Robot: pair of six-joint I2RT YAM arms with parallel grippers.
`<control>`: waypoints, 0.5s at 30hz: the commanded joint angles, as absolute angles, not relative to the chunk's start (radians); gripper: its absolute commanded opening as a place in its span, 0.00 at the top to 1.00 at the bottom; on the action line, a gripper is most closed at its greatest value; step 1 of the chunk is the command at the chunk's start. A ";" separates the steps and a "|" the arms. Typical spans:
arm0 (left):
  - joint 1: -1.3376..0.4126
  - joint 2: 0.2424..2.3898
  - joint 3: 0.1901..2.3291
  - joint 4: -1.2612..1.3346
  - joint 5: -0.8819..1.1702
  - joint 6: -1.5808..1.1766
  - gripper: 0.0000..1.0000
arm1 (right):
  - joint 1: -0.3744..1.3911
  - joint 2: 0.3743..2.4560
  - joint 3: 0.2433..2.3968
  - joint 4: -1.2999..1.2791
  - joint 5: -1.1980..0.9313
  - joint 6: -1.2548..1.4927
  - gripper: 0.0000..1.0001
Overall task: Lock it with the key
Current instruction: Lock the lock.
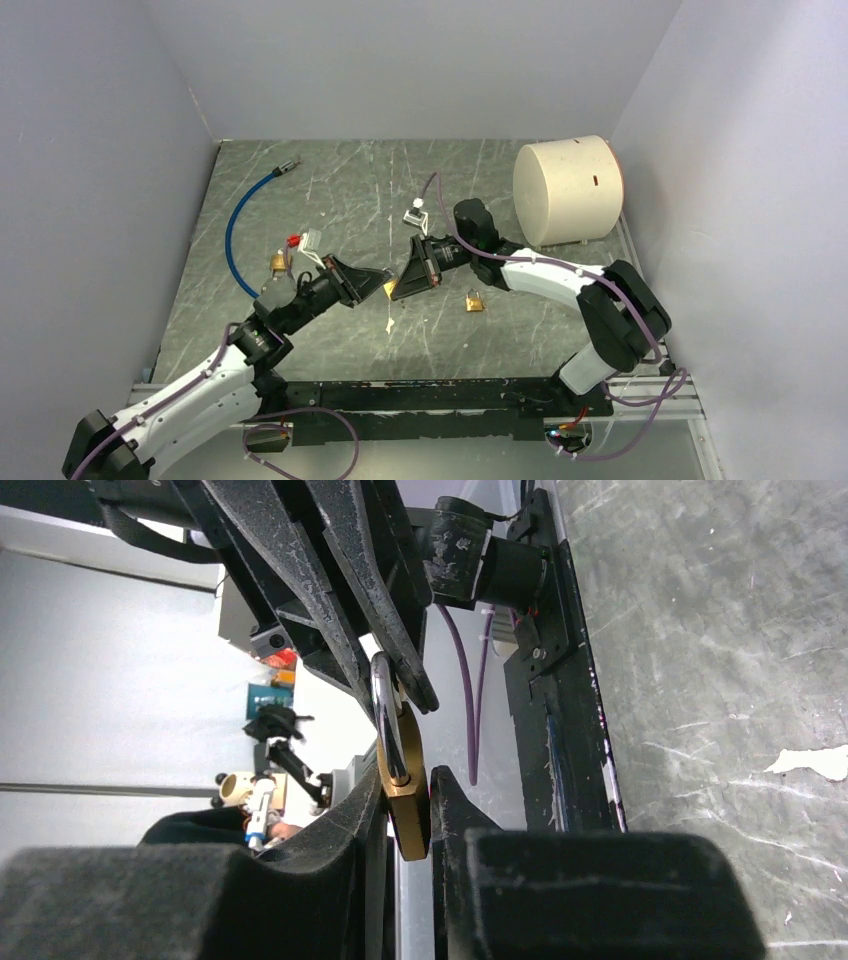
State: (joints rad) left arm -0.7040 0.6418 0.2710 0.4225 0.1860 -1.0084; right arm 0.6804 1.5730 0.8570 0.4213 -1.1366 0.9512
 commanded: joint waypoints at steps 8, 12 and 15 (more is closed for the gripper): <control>-0.509 0.794 0.498 0.270 0.838 -0.909 0.73 | 0.632 1.403 0.811 0.344 -0.687 0.833 1.00; -0.419 0.879 0.581 0.289 0.965 -0.882 0.50 | 0.637 1.378 0.783 0.321 -0.720 0.824 1.00; -0.379 0.908 0.641 0.200 1.001 -0.826 0.33 | 0.638 1.359 0.777 0.301 -0.731 0.815 1.00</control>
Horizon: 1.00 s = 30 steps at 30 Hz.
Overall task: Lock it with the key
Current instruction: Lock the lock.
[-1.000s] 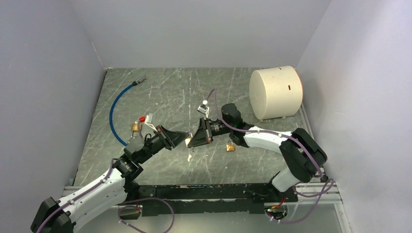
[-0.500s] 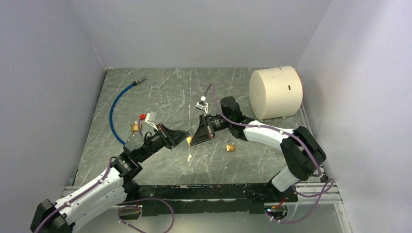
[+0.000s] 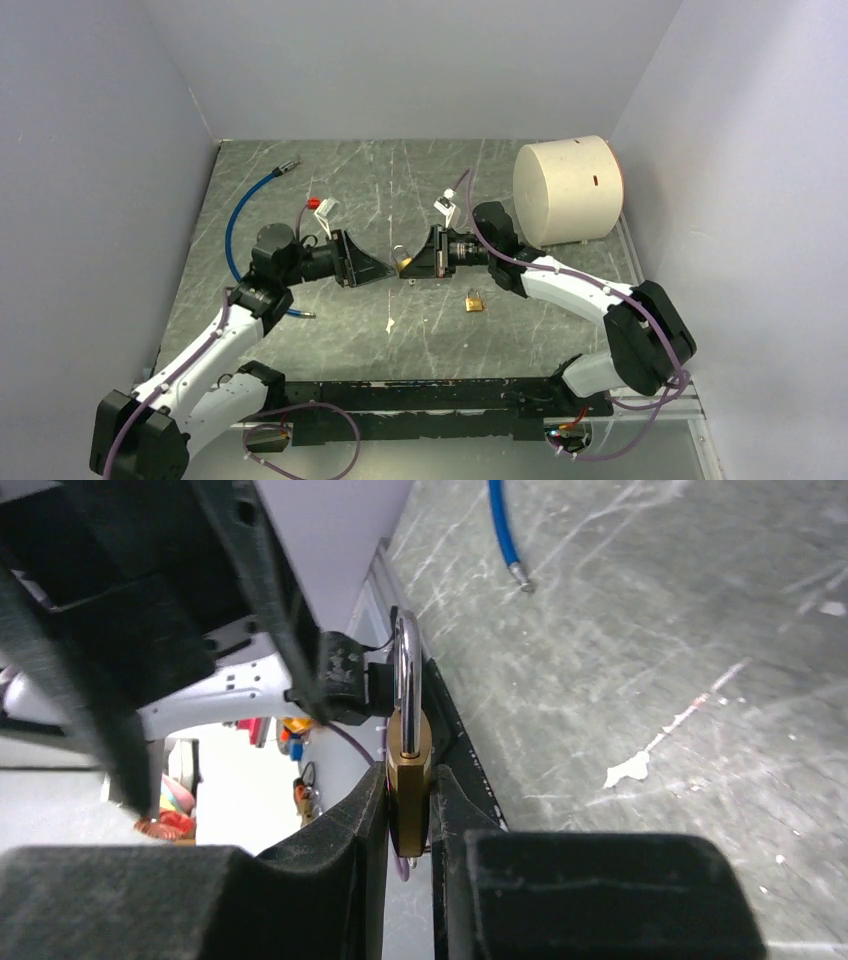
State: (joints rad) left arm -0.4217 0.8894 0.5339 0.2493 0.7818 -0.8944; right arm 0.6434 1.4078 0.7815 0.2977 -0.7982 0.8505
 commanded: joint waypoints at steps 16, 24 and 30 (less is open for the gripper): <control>-0.258 1.149 0.908 -0.134 1.197 -0.479 0.31 | 0.665 1.341 0.731 0.397 -0.890 0.891 1.00; -0.261 1.252 0.955 -0.388 1.169 -0.262 0.34 | 0.698 1.390 0.798 0.297 -0.903 0.829 1.00; -0.290 1.265 0.913 -0.295 1.198 -0.297 0.46 | 0.707 1.408 0.795 0.321 -0.927 0.834 1.00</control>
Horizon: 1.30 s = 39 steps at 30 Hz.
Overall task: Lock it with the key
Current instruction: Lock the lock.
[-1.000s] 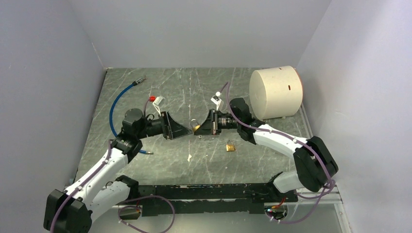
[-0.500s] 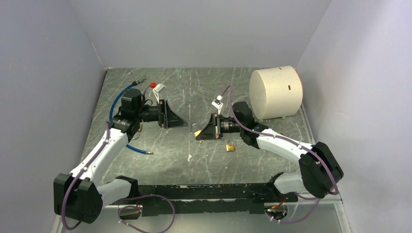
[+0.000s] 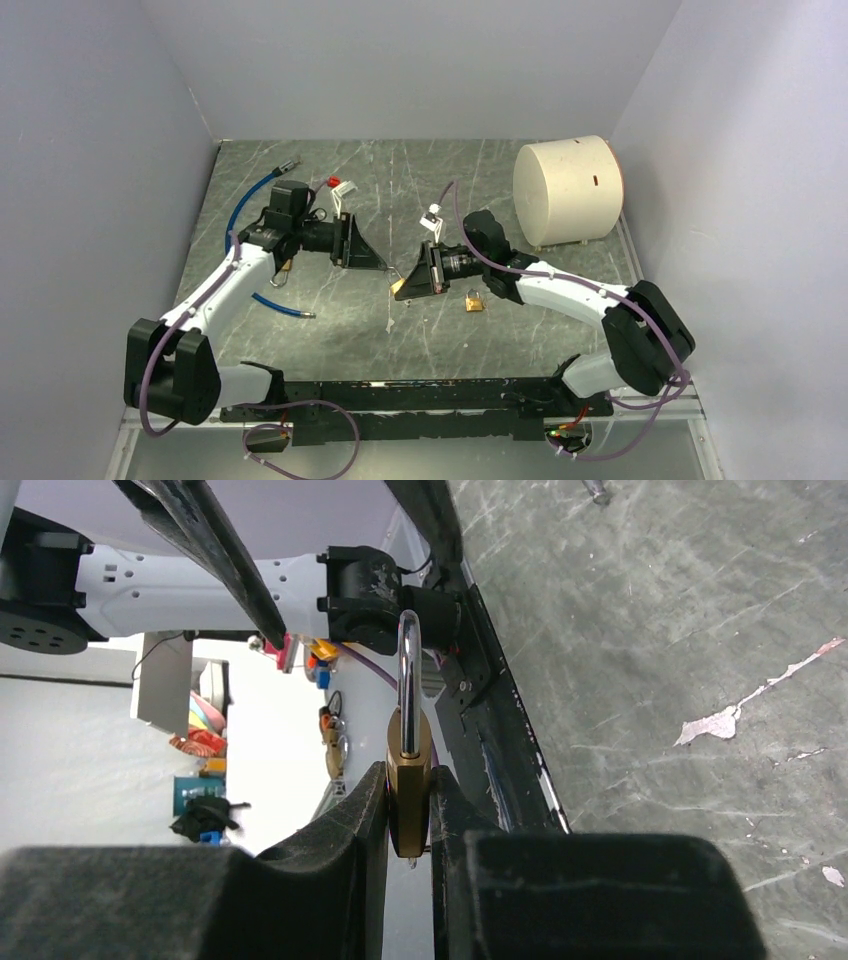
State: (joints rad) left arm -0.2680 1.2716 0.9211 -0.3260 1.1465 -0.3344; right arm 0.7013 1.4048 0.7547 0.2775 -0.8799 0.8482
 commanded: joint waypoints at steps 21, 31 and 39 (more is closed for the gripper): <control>-0.335 1.308 0.945 -0.427 1.173 -0.167 0.97 | 0.732 1.454 0.782 0.424 -0.906 0.891 1.00; -0.363 1.238 0.886 -0.429 1.216 -0.219 0.98 | 0.735 1.525 0.777 0.694 -0.856 1.038 1.00; -0.394 1.142 0.815 -0.440 1.146 -0.290 0.97 | 0.734 1.551 0.833 0.622 -0.738 1.011 1.00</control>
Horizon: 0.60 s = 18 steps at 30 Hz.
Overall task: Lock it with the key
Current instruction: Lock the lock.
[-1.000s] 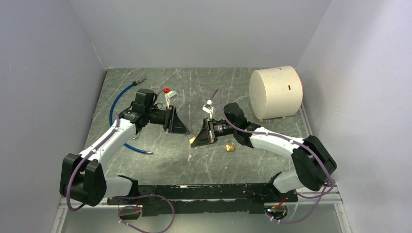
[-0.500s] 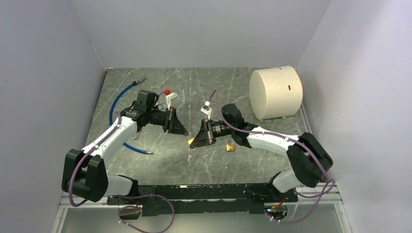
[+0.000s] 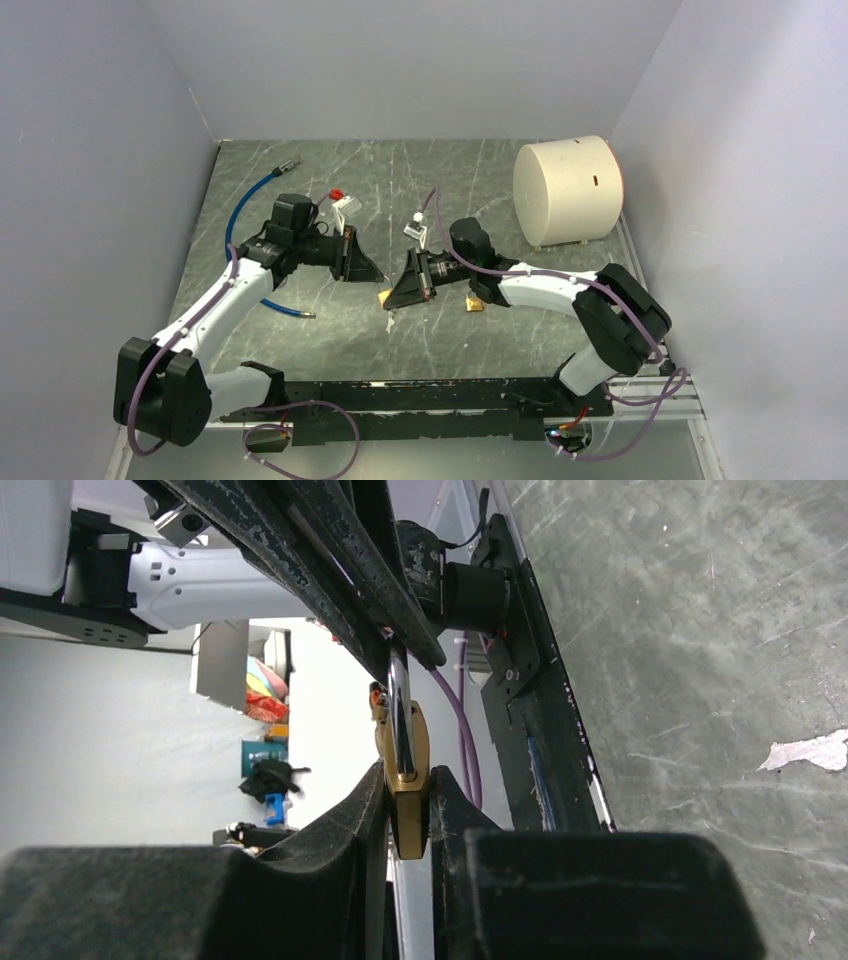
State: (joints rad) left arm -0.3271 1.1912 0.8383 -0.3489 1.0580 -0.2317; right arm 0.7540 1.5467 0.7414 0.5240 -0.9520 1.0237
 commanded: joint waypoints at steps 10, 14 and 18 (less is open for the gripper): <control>-0.399 1.054 0.759 -0.383 1.119 -0.438 0.98 | 0.702 1.615 0.752 0.990 -0.792 1.257 1.00; -0.400 1.019 0.758 -0.406 1.109 -0.481 0.97 | 0.708 1.578 0.795 0.778 -0.757 1.120 1.00; -0.407 0.996 0.728 -0.404 1.116 -0.516 0.97 | 0.711 1.539 0.821 0.641 -0.703 1.044 1.00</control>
